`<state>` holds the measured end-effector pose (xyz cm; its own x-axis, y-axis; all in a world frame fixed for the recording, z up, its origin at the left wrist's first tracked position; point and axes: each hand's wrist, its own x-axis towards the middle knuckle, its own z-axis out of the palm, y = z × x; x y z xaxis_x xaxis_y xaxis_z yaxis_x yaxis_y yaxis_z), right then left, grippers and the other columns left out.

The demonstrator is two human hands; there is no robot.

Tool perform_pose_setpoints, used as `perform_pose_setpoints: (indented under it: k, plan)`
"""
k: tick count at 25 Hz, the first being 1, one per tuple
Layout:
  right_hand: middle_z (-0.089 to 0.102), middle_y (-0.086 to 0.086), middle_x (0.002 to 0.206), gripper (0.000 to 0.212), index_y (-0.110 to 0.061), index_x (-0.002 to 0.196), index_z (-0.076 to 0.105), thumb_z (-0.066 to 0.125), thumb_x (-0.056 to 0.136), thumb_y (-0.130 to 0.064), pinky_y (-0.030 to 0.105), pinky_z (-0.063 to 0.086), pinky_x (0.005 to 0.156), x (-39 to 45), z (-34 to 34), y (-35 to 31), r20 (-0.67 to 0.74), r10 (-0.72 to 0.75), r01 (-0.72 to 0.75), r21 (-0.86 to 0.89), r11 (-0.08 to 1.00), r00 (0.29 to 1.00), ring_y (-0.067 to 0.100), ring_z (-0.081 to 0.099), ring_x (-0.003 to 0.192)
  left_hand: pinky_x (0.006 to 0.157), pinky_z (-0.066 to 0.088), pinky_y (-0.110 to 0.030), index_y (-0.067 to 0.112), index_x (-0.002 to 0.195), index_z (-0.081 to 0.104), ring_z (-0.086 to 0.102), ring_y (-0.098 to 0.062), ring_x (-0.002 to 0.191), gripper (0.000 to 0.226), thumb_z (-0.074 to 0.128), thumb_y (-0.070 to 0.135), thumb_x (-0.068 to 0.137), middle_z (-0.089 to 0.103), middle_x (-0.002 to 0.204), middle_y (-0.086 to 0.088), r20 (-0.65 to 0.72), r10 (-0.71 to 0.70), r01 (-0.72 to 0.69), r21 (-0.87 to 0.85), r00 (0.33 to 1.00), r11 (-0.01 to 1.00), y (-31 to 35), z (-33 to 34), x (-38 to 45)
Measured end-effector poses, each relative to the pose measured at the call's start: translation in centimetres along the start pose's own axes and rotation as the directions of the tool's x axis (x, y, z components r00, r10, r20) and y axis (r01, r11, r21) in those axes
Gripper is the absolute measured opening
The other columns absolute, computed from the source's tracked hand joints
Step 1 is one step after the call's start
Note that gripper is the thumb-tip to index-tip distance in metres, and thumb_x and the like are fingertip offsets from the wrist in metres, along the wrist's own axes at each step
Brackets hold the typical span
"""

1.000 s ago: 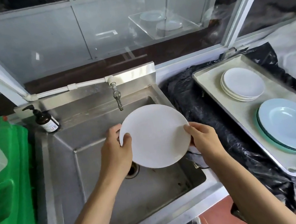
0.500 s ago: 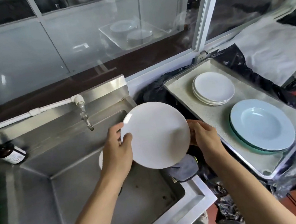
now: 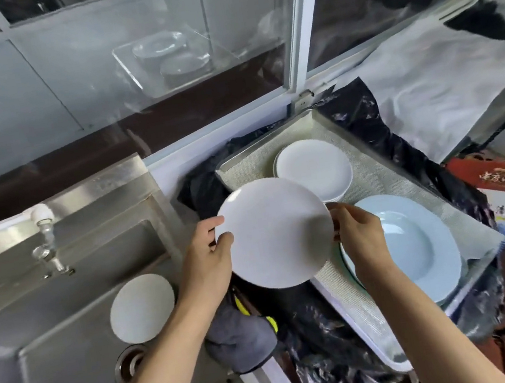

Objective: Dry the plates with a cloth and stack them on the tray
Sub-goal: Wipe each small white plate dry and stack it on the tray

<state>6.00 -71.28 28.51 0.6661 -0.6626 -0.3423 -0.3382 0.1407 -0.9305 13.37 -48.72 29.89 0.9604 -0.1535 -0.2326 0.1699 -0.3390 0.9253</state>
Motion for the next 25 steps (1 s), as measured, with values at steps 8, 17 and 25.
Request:
perform_pose_setpoints:
  k: [8, 17, 25]
  plan:
    - [0.075, 0.006, 0.088, 0.025, -0.02, 0.092, 0.08, 0.056, 0.088, -0.02, 0.042, 0.055, 0.085, 13.0, -3.7, 0.4, -0.047, 0.012, -0.016, -0.072, 0.997, 0.999, 0.024, 0.066, 0.086, 0.103, 0.05, -0.05, 0.031, 0.111, 0.066, 0.061, -0.015, 0.111, 0.024, 0.056, 0.019, 0.093, 0.064, 0.113, 0.014, 0.007, -0.103, 0.103, -0.079, 0.995, 0.992, 1.6, 10.9, 8.2]
    - [0.074, 0.012, 0.088, 0.027, -0.009, 0.094, 0.075, 0.058, 0.091, -0.03, 0.04, 0.051, 0.081, 24.2, -4.6, 1.8, -0.061, 0.024, -0.036, -0.209, 0.977, 0.998, 0.027, 0.064, 0.08, 0.101, 0.048, -0.046, 0.029, 0.111, 0.062, 0.057, -0.024, 0.117, 0.045, 0.049, 0.034, 0.068, 0.06, 0.128, -0.003, 0.065, -0.207, 0.214, -0.141, 0.976, 0.966, 2.3, 17.9, 15.4]
    - [0.054, 0.011, 0.067, 0.024, -0.002, 0.087, 0.07, 0.058, 0.092, -0.023, 0.034, 0.041, 0.067, 27.2, -3.6, 1.7, -0.058, -0.009, -0.007, -0.28, 0.96, 0.998, 0.022, 0.05, 0.07, 0.086, 0.045, -0.032, 0.023, 0.117, 0.06, 0.053, -0.016, 0.112, 0.055, 0.051, 0.035, 0.064, 0.058, 0.13, 0.002, 0.078, -0.222, 0.231, -0.142, 0.972, 0.962, 2.3, 20.0, 18.0]
